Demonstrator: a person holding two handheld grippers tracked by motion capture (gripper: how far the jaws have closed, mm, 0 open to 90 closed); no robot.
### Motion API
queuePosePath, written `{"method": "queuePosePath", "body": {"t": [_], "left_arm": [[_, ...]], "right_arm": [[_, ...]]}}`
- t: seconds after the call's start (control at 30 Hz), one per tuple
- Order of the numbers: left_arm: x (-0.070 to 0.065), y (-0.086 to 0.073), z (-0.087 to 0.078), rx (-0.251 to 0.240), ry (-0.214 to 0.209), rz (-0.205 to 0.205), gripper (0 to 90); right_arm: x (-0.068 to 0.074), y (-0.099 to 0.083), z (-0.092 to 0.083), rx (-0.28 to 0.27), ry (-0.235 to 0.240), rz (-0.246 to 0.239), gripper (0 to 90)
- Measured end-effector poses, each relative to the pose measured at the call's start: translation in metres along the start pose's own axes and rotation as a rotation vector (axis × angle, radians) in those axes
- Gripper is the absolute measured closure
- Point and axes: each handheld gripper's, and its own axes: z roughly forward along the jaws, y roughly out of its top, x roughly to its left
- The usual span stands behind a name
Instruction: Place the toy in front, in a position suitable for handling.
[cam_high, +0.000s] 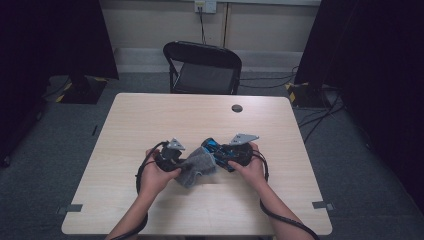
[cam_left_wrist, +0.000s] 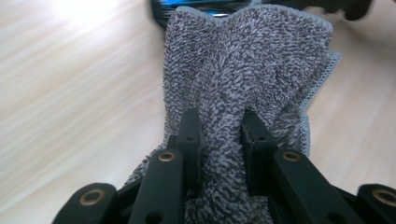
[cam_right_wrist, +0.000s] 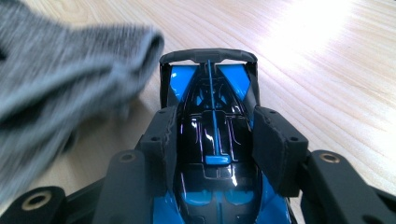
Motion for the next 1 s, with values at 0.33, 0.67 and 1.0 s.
{"method": "queuePosePath", "body": {"t": [0.33,0.67,1.0], "left_arm": [[-0.032,0.005,0.022,0.027,-0.076,0.068,73.2],[-0.058,0.013,0.04,0.034,-0.145,0.112,73.3],[-0.079,0.022,0.058,0.057,-0.205,0.16,73.3]], "right_arm": [[0.0,0.001,0.0,0.005,0.001,0.001,51.3],[0.0,0.0,0.0,0.005,0.002,0.0,51.2],[-0.001,0.001,-0.001,0.013,0.005,0.003,51.2]]}}
